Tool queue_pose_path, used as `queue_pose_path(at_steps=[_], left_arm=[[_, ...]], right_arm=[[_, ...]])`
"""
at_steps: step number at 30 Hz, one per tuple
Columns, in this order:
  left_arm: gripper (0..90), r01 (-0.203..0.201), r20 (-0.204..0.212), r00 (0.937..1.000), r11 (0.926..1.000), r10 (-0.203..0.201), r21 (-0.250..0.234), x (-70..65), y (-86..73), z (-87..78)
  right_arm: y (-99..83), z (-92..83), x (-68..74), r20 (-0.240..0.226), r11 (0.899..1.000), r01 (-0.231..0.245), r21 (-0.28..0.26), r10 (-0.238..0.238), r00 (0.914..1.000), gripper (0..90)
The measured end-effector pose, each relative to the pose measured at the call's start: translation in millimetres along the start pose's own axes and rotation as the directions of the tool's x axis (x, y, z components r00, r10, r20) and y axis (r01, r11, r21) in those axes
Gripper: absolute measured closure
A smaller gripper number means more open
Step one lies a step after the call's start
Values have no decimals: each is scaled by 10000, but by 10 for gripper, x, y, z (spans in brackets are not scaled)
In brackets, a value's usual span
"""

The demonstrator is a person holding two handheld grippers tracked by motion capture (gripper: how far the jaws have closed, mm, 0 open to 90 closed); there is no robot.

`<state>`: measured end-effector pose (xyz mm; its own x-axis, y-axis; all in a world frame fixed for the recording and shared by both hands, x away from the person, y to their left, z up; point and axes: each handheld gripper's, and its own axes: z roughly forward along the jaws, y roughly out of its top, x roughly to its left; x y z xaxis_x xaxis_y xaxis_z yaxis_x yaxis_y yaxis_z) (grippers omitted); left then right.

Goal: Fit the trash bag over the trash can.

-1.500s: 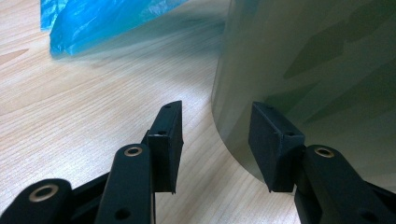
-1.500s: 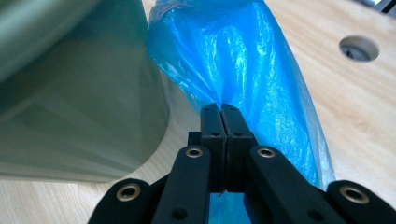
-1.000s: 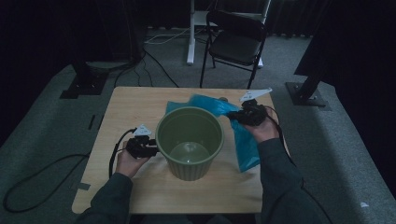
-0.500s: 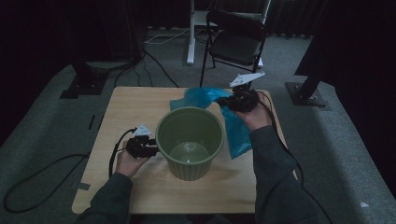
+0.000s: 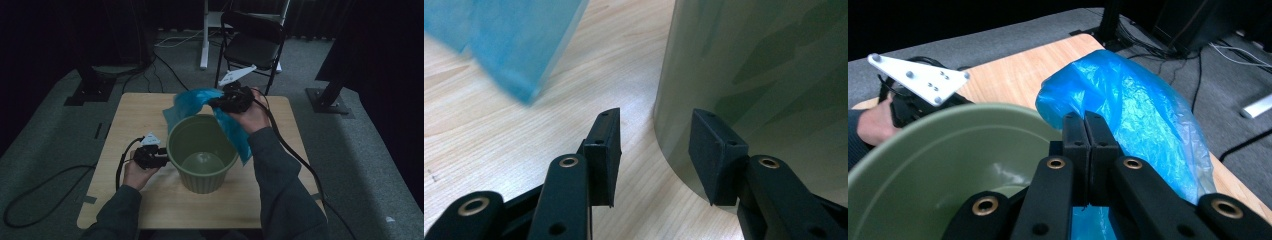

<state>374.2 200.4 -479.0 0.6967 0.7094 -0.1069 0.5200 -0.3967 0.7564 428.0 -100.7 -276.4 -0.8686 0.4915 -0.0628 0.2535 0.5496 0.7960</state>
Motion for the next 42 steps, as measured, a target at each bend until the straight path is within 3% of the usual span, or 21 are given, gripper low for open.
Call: queue_pose_path(at_steps=[13, 25, 32, 36, 42], left_arm=[[560, 80, -108, 9999, 9997, -83, -215, 16, -4, -43], [560, 164, -190, 9997, 9991, -171, -390, 37, -11, -82], [560, 224, -286, 9993, 9986, -238, -478, 50, -15, -102], [560, 266, -302, 9991, 9983, -282, -520, 60, -19, -109], [560, 249, -335, 9991, 9983, -267, -527, 63, -18, -114]], right_arm=[[404, 337, 348, -495, 9980, 627, -36, -628, 9968, 895], [676, 364, 522, -637, 9957, 826, -429, -852, 9943, 895], [659, 398, 516, -719, 9968, 672, -441, -703, 9949, 895], [578, 482, 513, -720, 9978, 656, -137, -664, 9952, 894], [583, 599, 590, -945, 9978, 639, -158, -651, 9934, 894]])
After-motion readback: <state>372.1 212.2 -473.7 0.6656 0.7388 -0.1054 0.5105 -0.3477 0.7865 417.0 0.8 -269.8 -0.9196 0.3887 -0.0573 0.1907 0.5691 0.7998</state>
